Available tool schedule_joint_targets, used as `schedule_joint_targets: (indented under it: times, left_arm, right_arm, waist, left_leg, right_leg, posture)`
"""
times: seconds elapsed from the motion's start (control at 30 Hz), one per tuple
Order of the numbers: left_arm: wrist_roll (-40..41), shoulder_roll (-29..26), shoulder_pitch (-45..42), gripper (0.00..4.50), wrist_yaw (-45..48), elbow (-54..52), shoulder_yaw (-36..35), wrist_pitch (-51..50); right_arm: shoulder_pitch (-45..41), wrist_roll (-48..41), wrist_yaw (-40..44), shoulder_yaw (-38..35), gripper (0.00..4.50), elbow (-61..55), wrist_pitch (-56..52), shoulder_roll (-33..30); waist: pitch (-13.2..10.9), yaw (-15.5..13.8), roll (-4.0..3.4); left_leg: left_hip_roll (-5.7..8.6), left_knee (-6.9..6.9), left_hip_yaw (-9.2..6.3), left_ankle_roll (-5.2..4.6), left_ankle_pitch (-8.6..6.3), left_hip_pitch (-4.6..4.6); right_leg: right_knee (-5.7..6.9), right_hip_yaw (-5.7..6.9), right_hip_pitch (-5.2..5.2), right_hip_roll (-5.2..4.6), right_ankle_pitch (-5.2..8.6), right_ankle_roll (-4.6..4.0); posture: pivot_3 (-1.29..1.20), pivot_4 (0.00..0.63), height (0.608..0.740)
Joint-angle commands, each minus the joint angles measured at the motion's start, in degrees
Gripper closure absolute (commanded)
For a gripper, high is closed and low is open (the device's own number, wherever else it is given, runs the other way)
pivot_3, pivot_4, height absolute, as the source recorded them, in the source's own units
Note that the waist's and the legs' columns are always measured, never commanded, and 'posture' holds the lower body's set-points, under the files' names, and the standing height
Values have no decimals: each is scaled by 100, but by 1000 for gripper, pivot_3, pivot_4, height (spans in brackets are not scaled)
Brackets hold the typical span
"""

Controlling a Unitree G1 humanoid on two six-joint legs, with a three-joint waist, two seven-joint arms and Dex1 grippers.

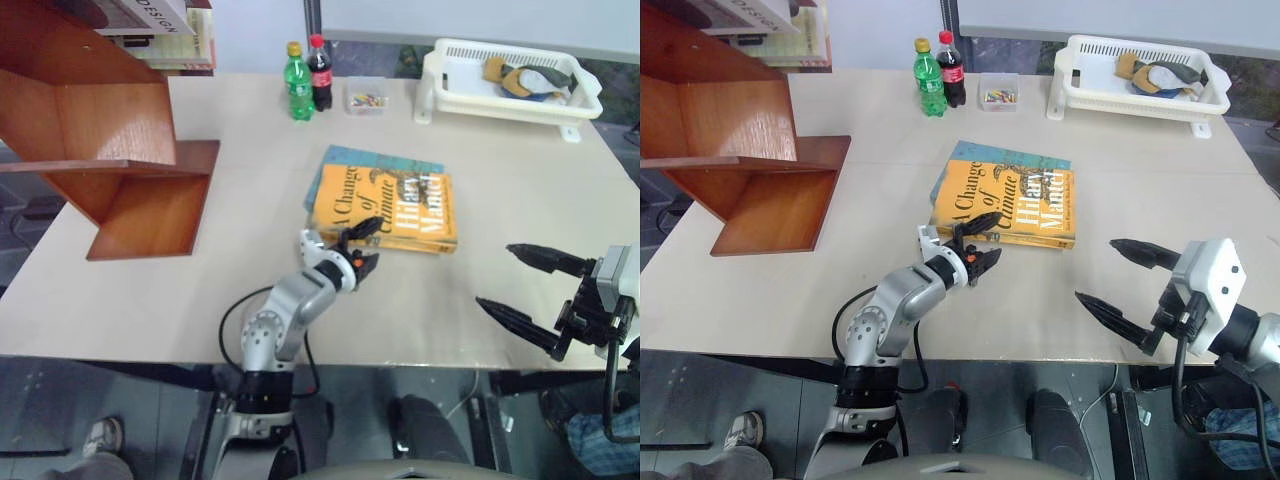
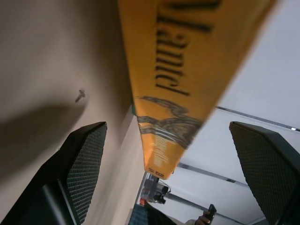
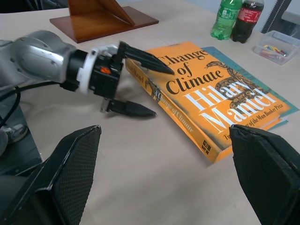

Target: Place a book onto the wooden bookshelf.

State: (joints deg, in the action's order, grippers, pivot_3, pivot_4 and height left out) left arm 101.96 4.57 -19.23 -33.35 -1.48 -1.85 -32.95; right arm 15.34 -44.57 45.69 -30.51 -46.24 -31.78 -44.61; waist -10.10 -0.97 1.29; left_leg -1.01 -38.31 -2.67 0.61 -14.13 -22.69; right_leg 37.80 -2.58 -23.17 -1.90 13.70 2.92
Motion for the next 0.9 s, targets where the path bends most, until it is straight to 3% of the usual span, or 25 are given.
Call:
schedule_joint_targets:
  times: [0.03,0.3,0.4,0.5,0.63,0.9]
  left_arm:
    - [-322,379,-244,0,287,350,-9,0]
    - [-1319,945,-600,0,429,951,-141,525]
    - [-1539,1020,-616,813,452,1003,-265,569]
    - [-1602,1016,-612,2310,449,1000,-354,545]
    - [-1526,948,-502,3819,322,794,-450,426]
    - [-860,349,13,3832,-444,-476,-698,-79]
  right_arm:
    - [40,-96,-53,-236,18,-192,113,-43]
    - [101,-114,-61,-308,18,-234,121,-71]
    - [94,-101,-74,-293,0,-230,128,-73]
    - [60,-72,-82,-231,0,-207,145,-87]
    - [15,-38,-72,-156,0,-161,182,-102]
    - [-334,117,33,233,0,84,276,-116]
  waist:
    - [0,-4,0]
    - [0,-14,0]
    - [0,2,0]
    - [1,5,1]
    - [4,14,3]
    - [3,17,5]
  left_leg:
    - [1,0,-2,0,0,0]
    - [14,0,-18,-1,0,-10]
    - [16,2,-18,-2,0,-11]
    - [16,2,-19,-2,0,-9]
    - [15,1,-19,-2,0,-4]
    - [12,7,-25,-2,-1,-4]
  right_leg:
    - [-1,1,1,0,0,0]
    - [-9,1,3,0,1,1]
    - [-16,-3,5,0,1,2]
    - [-16,-2,7,0,2,4]
    - [-16,-2,11,0,13,21]
    - [-18,1,10,0,1,20]
  posture:
    - [0,150,740]
    - [0,150,740]
    - [0,150,740]
    - [0,150,740]
    - [0,150,740]
    - [0,150,740]
